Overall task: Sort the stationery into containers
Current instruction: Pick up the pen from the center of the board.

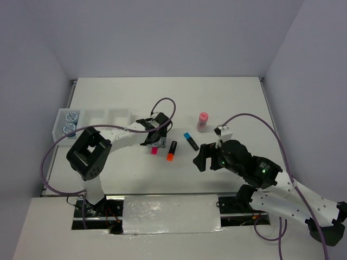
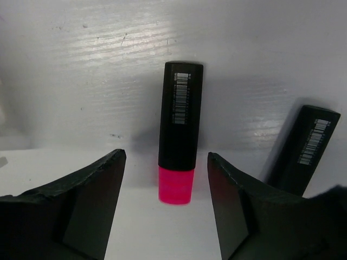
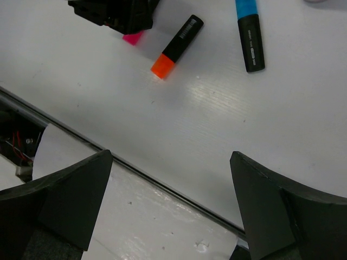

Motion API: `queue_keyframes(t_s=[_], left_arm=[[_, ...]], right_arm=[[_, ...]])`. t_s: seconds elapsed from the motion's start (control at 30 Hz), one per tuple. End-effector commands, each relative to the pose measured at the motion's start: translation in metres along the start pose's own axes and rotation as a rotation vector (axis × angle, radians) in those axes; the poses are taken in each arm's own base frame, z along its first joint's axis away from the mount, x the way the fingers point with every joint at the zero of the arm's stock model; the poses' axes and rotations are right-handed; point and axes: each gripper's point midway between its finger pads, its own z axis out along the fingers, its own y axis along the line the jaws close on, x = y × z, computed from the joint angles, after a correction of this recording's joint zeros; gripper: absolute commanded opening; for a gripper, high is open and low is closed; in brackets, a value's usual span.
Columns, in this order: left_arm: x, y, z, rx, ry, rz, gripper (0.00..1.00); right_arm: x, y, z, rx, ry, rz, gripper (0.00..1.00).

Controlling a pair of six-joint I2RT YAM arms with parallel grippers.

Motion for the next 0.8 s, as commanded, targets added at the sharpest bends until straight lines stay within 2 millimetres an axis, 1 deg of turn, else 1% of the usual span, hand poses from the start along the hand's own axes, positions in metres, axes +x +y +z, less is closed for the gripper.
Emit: queue_keyframes(t_s=[0.0,0.17,0.2,0.3,0.4,0.47,0.5,0.53,0.6,0.63,0.67,0.7,0.73,0.77], left_arm=[[-0.010,-0.003,0.007,0.026,-0.015,-0.009,0.73],[0.004,-0.004,0.020,0.036,0.029,-0.002,0.64],[0.009,-0.003,0.022,0.034,0.039,0.001,0.56],[0.016,0.002,0.024,0.016,0.046,-0.002,0.43],[0.018,0.005,0.024,0.008,0.050,0.005,0.46],[0.019,0.004,0.024,0.013,0.054,0.008,0.30],[0.017,0.005,0.020,0.014,0.046,0.001,0.21],[0.014,0.005,0.016,0.019,0.039,-0.006,0.10],[0.002,0.007,0.004,0.020,0.000,-0.021,0.06],[-0.009,0.007,-0.011,0.030,-0.035,-0.029,0.05],[-0.024,0.006,-0.022,0.036,-0.072,-0.037,0.03],[-0.036,0.009,-0.032,0.025,-0.109,-0.039,0.03],[-0.054,0.012,-0.051,0.028,-0.148,-0.040,0.02],[-0.064,0.016,-0.061,0.021,-0.167,-0.044,0.01]], right_arm=[[-0.006,0.004,-0.001,-0.029,-0.028,-0.008,0.97],[-0.008,0.005,-0.002,-0.032,-0.038,-0.012,0.97],[-0.008,0.005,-0.002,-0.031,-0.040,-0.012,0.98],[-0.009,0.004,-0.002,-0.031,-0.048,-0.012,0.98],[-0.009,0.004,-0.002,-0.033,-0.048,-0.013,0.98],[-0.010,0.005,-0.002,-0.034,-0.051,-0.013,0.98],[-0.011,0.005,-0.003,-0.036,-0.053,-0.012,0.98],[-0.011,0.006,-0.003,-0.040,-0.054,-0.013,0.98],[-0.012,0.007,-0.005,-0.045,-0.062,-0.011,0.98],[-0.014,0.007,-0.005,-0.046,-0.066,-0.011,0.98],[-0.014,0.007,-0.006,-0.050,-0.067,-0.012,0.98],[-0.014,0.008,-0.006,-0.055,-0.070,-0.014,0.98],[-0.015,0.009,-0.006,-0.056,-0.071,-0.014,0.98],[-0.015,0.009,-0.006,-0.055,-0.070,-0.016,0.98]])
